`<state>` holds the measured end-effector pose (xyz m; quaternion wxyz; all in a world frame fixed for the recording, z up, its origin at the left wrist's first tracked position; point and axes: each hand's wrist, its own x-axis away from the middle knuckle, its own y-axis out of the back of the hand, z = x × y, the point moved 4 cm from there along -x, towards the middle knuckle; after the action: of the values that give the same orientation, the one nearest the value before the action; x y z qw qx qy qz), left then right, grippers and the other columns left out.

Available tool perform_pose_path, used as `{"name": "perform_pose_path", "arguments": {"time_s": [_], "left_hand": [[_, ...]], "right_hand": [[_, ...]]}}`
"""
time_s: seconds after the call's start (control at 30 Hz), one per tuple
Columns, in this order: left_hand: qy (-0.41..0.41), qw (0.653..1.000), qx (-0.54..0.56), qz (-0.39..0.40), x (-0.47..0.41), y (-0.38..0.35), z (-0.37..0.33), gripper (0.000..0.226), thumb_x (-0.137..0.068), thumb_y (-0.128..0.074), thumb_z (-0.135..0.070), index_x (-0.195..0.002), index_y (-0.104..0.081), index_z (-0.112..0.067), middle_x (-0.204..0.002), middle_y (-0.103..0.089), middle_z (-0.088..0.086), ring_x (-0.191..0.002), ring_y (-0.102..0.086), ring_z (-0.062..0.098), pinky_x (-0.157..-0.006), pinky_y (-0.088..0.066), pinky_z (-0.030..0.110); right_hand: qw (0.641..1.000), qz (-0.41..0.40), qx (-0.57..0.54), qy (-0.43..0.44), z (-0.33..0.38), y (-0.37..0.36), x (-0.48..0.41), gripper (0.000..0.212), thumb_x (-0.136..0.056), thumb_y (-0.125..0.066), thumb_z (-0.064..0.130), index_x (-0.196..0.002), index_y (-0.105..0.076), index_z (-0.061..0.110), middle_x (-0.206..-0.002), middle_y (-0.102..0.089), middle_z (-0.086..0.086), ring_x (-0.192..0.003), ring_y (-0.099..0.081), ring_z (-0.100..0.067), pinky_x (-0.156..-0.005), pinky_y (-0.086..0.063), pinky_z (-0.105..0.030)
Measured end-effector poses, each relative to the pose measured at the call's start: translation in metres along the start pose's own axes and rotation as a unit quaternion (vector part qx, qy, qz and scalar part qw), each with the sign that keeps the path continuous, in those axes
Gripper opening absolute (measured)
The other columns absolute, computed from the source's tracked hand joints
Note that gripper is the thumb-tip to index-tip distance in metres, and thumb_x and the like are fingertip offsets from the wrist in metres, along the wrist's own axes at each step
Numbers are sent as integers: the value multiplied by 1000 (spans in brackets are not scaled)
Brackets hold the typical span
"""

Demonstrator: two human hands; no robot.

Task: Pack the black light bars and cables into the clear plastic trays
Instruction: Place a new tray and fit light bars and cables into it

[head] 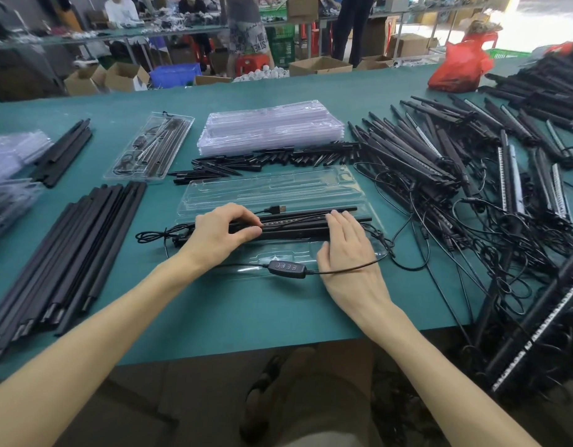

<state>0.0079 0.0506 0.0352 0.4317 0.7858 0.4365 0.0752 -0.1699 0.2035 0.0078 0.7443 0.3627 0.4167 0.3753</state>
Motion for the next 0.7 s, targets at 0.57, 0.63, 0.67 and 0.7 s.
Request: {"name": "perform_pose_path", "arguments": {"time_s": [0.57, 0.63, 0.67, 0.7], "left_hand": [[-30, 998, -47, 19, 0, -2, -10, 17, -96, -67, -22, -112, -70, -20, -114, -66, -6, -115, -58, 15, -110, -36, 50], [-38, 997, -63, 25, 2, -2, -10, 18, -98, -65, -22, -115, -69, -20, -116, -65, -6, -117, -56, 16, -110, -35, 51], [-44, 996, -71, 26, 3, -2, -11, 18, -98, -64, -22, -116, -68, -20, -117, -64, -5, -117, -55, 16, -110, -35, 51], [-51, 995, -78, 24, 3, -2, -12, 19, -98, -64, -22, -117, -67, -19, -117, -64, -5, -117, -56, 16, -109, -35, 51]], "right_hand": [[1000, -17, -19, 3, 4, 4, 4, 32, -99, -44, 11, -126, -56, -2, -142, -49, -15, -140, -38, -27, -115, -34, -37], [1000, -15, -15, 7, 4, 3, 4, 30, -99, -45, 11, -124, -56, -1, -141, -49, -16, -139, -38, -27, -115, -34, -37], [1000, -15, -13, 8, 3, 3, 4, 30, -100, -45, 11, -124, -56, -1, -141, -49, -16, -139, -38, -27, -115, -34, -36], [1000, -15, -12, 10, 4, 3, 4, 30, -100, -44, 10, -125, -56, -1, -141, -49, -16, -139, -38, -27, -116, -34, -36]]}}
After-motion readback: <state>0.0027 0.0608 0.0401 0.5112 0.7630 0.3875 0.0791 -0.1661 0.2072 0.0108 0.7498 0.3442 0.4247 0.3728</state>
